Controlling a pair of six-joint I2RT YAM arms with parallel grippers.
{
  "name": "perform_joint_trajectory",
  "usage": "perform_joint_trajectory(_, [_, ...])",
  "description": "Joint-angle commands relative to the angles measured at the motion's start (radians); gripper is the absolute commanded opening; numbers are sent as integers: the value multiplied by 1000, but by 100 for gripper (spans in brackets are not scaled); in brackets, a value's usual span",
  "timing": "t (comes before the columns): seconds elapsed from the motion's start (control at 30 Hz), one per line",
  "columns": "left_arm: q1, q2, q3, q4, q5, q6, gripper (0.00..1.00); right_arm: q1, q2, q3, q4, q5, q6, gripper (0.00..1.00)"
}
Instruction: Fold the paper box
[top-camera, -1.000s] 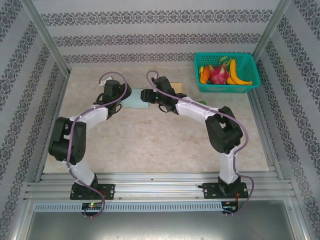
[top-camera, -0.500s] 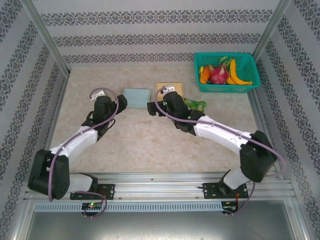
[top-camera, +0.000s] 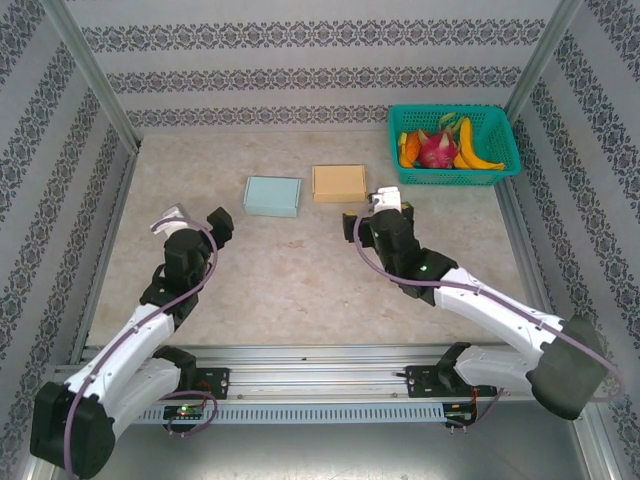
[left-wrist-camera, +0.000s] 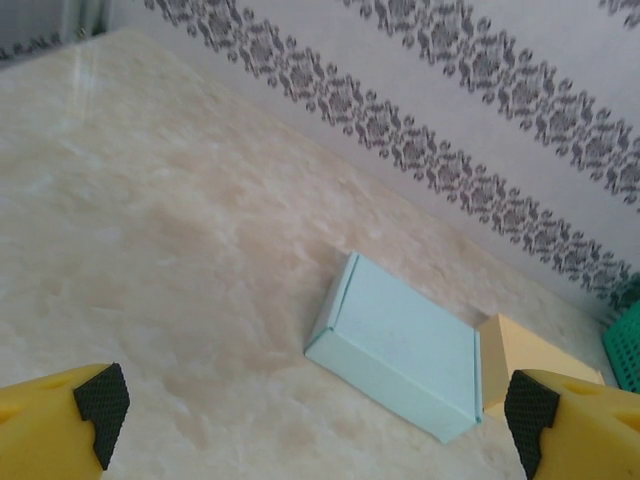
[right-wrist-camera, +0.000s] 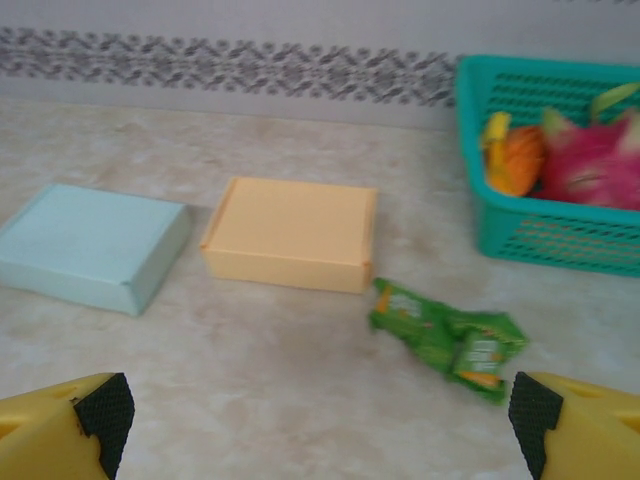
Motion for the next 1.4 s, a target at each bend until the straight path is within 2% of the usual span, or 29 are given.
perform_joint_trajectory(0.0, [-7,-66,-31,0,-76,-1,100,-36,-62,-64,15,137,-101,98])
perform_joint_trajectory(0.1, [-6,-101,-36,-34,-104,4,100,-126,-102,-132,26,144,-130,98])
perform_joint_trajectory(0.2, [-6,-123,-47,-42,-123,0,100,-230,-129,-202,56,87,-102,98])
perform_joint_trajectory(0.37, [-6,-146,-64,-48,-154,-11,100,-342,-145,-312,179,-1,-93,98])
perform_joint_trajectory(0.6, [-6,-173,-77,-68,-198,-20,100,-475,-77,-294,221,-82,-98,98])
perform_joint_trajectory(0.7, [-6,-184,-84,-73,-213,-20,100,-498,-17,-353,388,-96,-162,98])
perform_joint_trajectory(0.8, [-6,-195,-93,-68,-222,-22,100,-525,62,-380,472,-122,-125,98])
perform_joint_trajectory(0.87, [-6,-200,-100,-65,-228,-24,100,-525,106,-390,533,-89,-116,98])
perform_joint_trajectory(0.9, [-7,-200,-102,-64,-230,-26,100,-528,110,-377,506,-80,-102,98])
perform_joint_trajectory(1.03, [-6,-199,-105,-62,-232,-29,100,-556,161,-379,608,-89,-90,98])
perform_joint_trajectory(1.1, [-5,-198,-107,-61,-241,-28,100,-566,183,-346,571,-100,-93,98])
perform_joint_trajectory(1.23, [-5,-198,-111,-56,-247,-31,100,-567,232,-310,582,-101,-162,98])
perform_joint_trajectory(1.37, [-5,-196,-111,-56,-247,-35,100,-567,249,-332,676,-112,-226,98])
